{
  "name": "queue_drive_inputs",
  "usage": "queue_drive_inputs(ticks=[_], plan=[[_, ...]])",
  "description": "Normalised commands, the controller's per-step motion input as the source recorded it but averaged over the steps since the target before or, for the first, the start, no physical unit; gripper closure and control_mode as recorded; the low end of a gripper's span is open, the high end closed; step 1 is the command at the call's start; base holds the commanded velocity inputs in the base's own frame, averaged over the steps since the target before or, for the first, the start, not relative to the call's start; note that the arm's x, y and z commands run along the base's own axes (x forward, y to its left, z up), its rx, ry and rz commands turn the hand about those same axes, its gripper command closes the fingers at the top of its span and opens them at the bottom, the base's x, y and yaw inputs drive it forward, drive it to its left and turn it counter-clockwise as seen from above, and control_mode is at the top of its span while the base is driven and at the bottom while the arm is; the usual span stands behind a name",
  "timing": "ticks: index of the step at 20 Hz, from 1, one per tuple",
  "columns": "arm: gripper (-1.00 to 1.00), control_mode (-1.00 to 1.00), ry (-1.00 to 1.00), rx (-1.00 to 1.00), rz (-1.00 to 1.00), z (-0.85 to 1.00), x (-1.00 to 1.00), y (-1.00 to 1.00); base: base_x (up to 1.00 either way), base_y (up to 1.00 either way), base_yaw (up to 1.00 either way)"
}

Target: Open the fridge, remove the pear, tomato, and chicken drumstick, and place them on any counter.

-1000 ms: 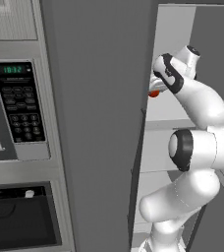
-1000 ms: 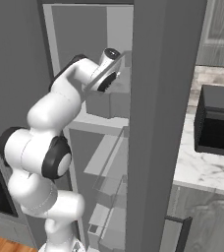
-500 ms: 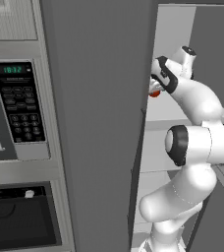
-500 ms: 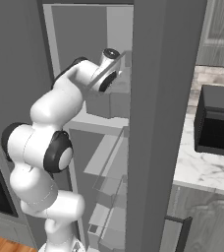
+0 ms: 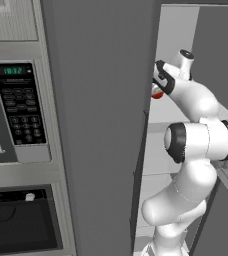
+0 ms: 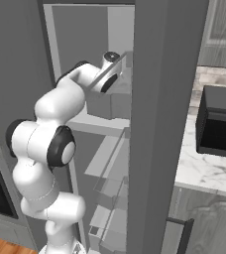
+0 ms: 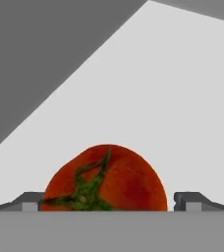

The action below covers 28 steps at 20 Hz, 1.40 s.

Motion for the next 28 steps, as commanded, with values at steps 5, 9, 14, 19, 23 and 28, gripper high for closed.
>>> queue_drive_inputs(ticks=[5, 9, 14, 19, 23, 28], plan=[[1.0, -1.0, 0.0, 0.0, 0.0, -0.27, 0.1, 0.03, 0.0, 0.0, 0.0], [1.0, -1.0, -0.09, 0.0, -0.02, 0.0, -0.71, 0.0, 0.0, 0.0, 0.0], [1.0, -1.0, -0.16, -0.01, -0.14, 0.57, -1.0, 0.0, 0.0, 0.0, 0.0], [1.0, -1.0, -0.03, 0.0, -0.16, 0.7, -1.0, 0.0, 0.0, 0.0, 0.0], [1.0, -1.0, 0.0, 0.0, -0.2, 0.29, -1.0, -0.11, 0.0, 0.0, 0.0], [1.0, -1.0, 0.06, 0.02, -0.25, 0.02, -1.0, -0.03, 0.0, 0.0, 0.0]])
